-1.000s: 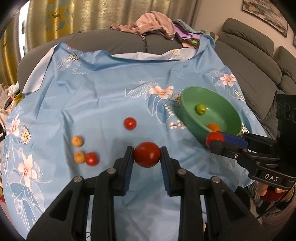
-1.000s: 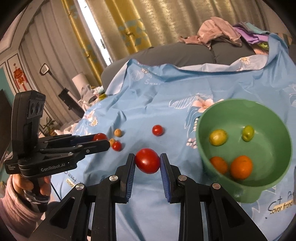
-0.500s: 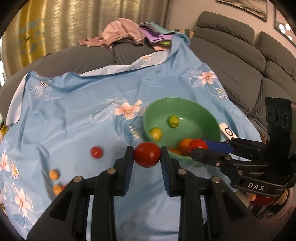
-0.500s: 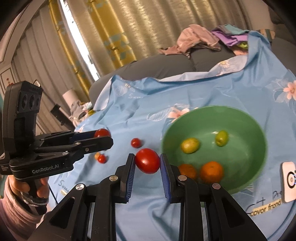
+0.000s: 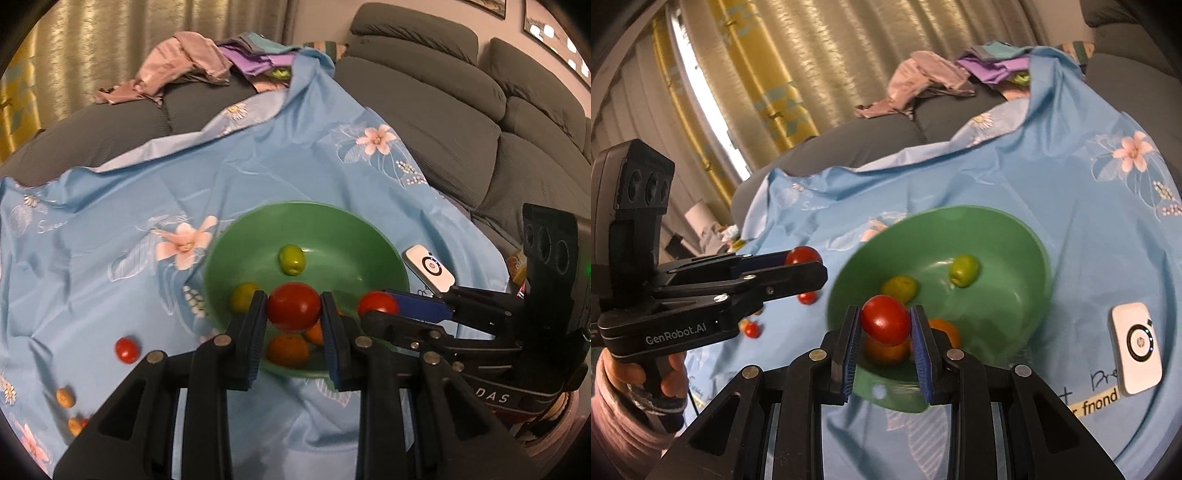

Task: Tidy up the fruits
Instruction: 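Carry both cherry tomatoes over the green bowl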

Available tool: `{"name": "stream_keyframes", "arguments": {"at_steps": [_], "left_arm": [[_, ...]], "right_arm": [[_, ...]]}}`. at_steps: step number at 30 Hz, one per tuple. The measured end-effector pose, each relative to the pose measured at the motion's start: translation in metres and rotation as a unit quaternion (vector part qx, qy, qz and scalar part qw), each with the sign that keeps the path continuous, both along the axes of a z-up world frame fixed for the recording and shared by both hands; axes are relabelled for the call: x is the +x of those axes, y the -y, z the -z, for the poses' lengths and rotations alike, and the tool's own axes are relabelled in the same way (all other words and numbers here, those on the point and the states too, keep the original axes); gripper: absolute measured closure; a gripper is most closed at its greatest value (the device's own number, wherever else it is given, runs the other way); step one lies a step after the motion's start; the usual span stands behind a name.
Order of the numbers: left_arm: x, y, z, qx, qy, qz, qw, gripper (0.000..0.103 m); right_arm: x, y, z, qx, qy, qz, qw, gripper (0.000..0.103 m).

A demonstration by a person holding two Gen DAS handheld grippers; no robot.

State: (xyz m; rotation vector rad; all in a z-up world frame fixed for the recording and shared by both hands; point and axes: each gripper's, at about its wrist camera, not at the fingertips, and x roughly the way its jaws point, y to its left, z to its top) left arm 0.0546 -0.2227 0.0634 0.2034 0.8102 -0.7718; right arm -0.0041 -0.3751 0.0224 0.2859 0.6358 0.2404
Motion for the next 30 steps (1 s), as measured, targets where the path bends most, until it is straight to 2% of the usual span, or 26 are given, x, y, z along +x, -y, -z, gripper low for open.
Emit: {"name": "stream_keyframes", "arguments": {"at_steps": [15,30], "left_arm": [[0.026,0.03,0.048,0.056,-0.039,0.016,0.9976,0.075],[0.035,0.036,0.064,0.082,-0.05,0.007,0.9954,0.075]], "right_arm": [[0.017,0.011,0.015,-0.007,-0.021,0.012,1.0,0.074],[0.028,0.01,0.022,-0.022,-0.036,0.019,0.999,0.074]]}}
